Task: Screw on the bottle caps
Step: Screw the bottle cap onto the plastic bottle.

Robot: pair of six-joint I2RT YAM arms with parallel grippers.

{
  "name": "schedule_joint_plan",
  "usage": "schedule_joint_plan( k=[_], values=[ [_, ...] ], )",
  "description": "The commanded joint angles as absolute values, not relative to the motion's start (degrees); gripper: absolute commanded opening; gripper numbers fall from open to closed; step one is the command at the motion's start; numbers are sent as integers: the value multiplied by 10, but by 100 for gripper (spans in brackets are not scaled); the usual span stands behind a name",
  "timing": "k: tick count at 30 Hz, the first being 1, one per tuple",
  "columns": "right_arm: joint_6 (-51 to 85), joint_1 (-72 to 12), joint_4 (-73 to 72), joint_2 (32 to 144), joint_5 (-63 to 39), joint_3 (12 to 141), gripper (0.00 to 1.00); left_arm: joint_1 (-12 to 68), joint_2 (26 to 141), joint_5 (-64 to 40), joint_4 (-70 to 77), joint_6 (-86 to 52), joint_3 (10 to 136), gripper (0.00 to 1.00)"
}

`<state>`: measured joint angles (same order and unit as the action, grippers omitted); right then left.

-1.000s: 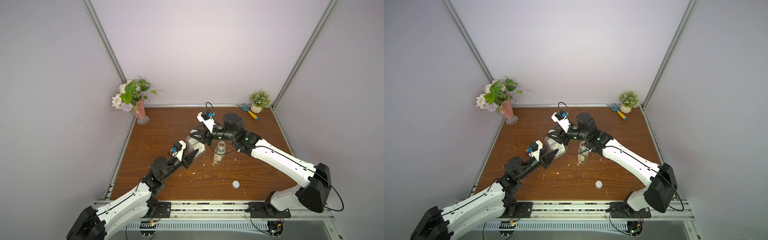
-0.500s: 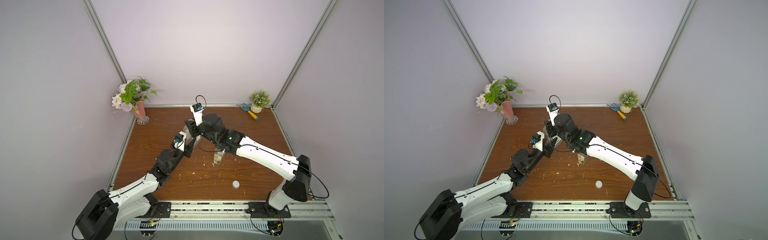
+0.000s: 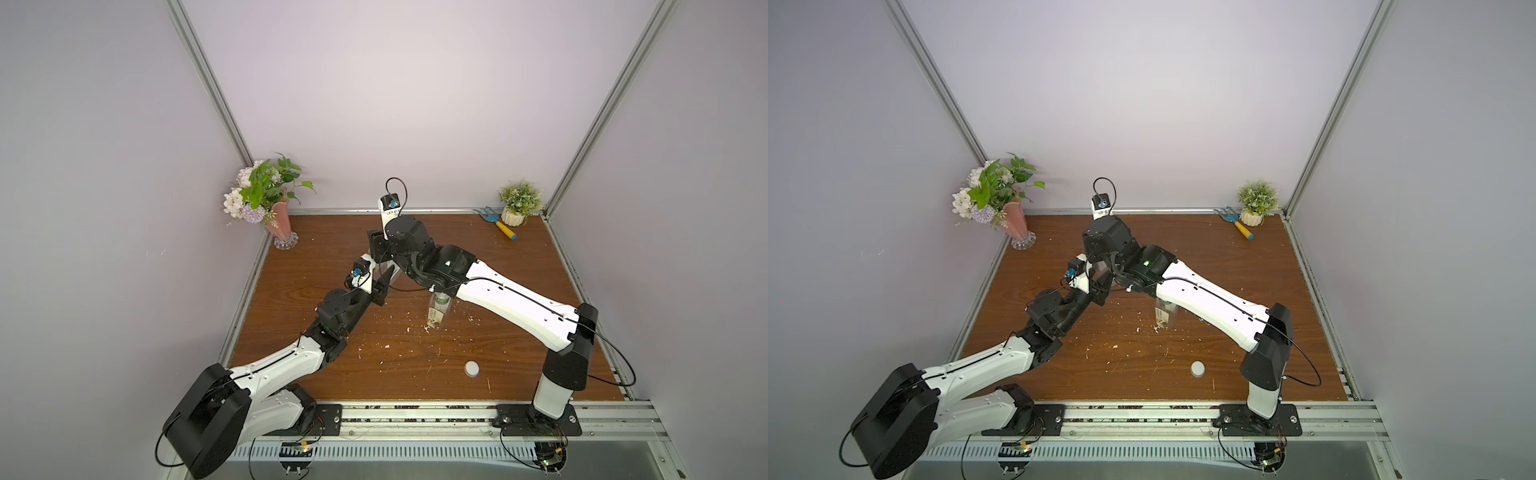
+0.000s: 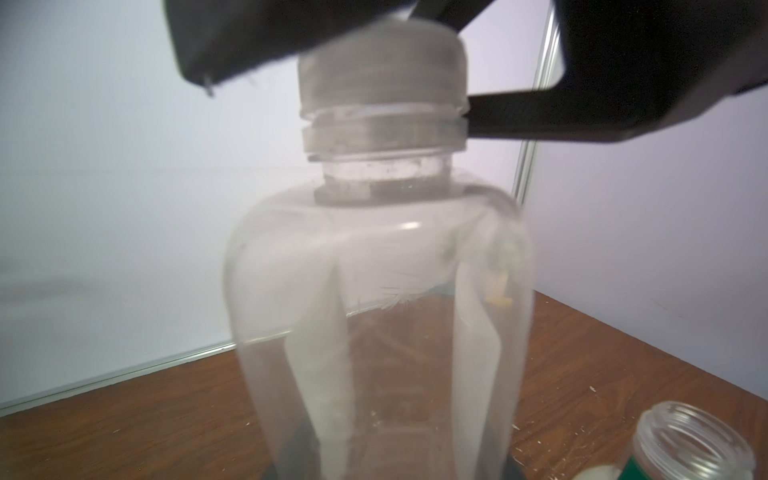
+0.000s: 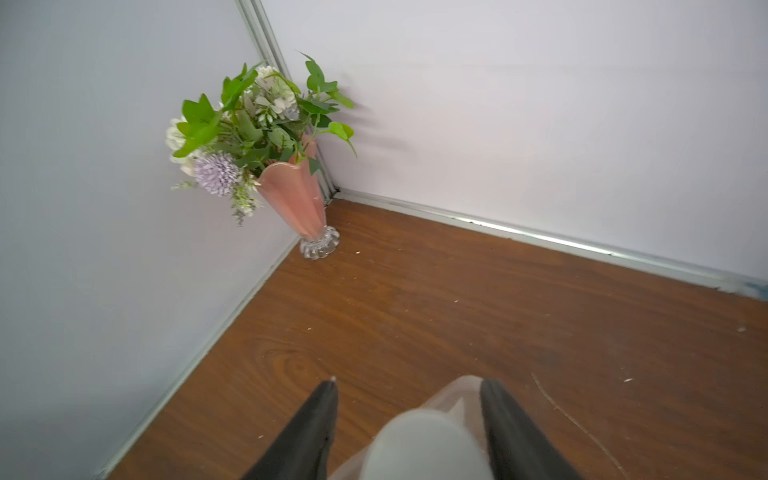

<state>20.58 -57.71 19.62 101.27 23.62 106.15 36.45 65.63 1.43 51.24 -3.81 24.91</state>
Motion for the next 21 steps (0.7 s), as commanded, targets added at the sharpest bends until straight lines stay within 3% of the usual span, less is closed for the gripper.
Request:
schedule_joint_plan(
  k=[1, 2, 4, 5, 14, 21],
  values=[
    [186, -536, 162, 966, 67, 1020, 71, 357, 664, -92, 574, -14, 287, 0],
    [177, -514, 146, 949, 25, 1003, 83, 353, 668, -106, 571, -15, 292, 0],
    [164, -474, 112, 919, -44, 969, 86, 349, 678, -124, 569, -17, 298, 0],
    [158, -449, 95, 904, -91, 952, 97, 346, 683, -136, 569, -20, 301, 0],
    [133, -274, -45, 843, -443, 855, 96, 304, 724, -248, 569, -57, 340, 0],
    [162, -230, -122, 868, -586, 859, 91, 287, 736, -295, 569, -75, 357, 0]
  ],
)
